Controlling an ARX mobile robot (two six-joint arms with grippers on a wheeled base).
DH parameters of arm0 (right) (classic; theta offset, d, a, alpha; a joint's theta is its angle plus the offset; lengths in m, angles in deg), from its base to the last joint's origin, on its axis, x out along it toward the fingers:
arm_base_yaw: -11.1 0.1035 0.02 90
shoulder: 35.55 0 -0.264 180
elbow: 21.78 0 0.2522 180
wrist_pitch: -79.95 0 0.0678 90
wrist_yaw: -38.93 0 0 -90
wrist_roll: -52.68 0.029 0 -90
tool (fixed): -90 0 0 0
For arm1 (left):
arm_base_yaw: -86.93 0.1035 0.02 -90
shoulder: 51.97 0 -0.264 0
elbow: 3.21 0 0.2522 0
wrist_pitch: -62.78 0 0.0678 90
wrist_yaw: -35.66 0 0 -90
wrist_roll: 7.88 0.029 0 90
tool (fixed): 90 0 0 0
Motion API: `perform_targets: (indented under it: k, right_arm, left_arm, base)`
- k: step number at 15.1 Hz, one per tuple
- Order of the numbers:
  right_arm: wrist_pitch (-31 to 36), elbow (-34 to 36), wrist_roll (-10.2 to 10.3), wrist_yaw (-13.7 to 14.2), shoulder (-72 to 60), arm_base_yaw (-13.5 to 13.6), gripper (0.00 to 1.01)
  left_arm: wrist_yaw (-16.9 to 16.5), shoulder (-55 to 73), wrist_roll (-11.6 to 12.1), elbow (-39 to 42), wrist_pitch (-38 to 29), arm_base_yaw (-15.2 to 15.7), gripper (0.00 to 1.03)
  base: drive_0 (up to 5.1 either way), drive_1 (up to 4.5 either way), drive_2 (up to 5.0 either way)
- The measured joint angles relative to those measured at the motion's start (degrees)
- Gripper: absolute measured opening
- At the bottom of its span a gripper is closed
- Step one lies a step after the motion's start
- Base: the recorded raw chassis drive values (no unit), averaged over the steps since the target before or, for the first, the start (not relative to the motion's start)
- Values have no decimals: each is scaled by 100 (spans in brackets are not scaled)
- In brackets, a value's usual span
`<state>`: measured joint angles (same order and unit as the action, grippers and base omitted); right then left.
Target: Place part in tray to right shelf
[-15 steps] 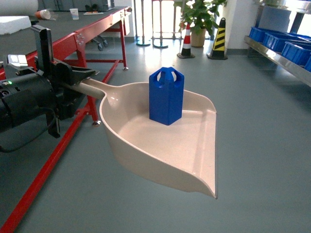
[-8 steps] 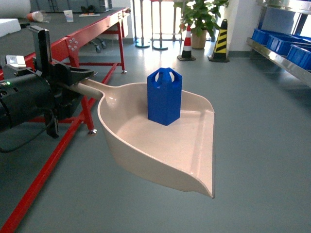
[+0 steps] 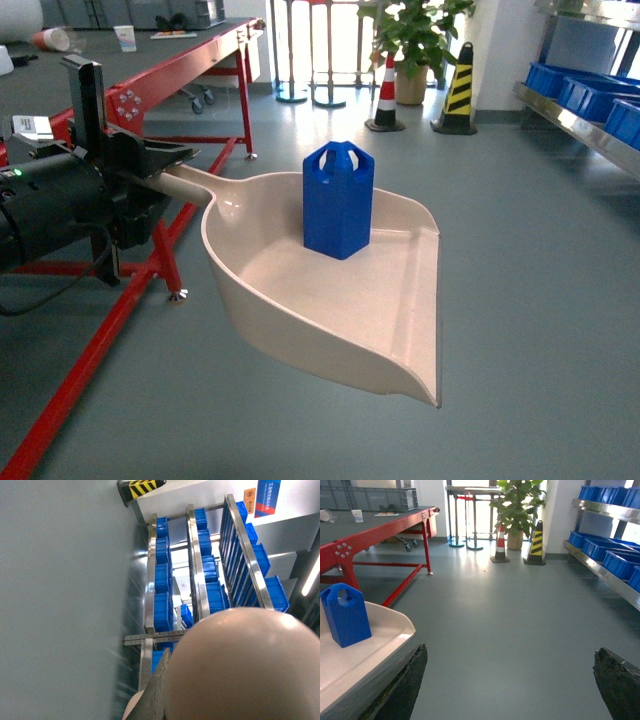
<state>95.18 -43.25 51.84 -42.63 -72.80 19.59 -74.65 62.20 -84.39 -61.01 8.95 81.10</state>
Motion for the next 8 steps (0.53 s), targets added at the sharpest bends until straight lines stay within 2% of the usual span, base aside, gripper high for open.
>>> perform_targets:
  k: [8]
  right_arm:
    - [11, 0, 0, 2, 20, 0, 98]
  left_arm:
    - [-22, 0, -2, 0, -20, -2, 14]
  base:
    - [-5, 394, -405]
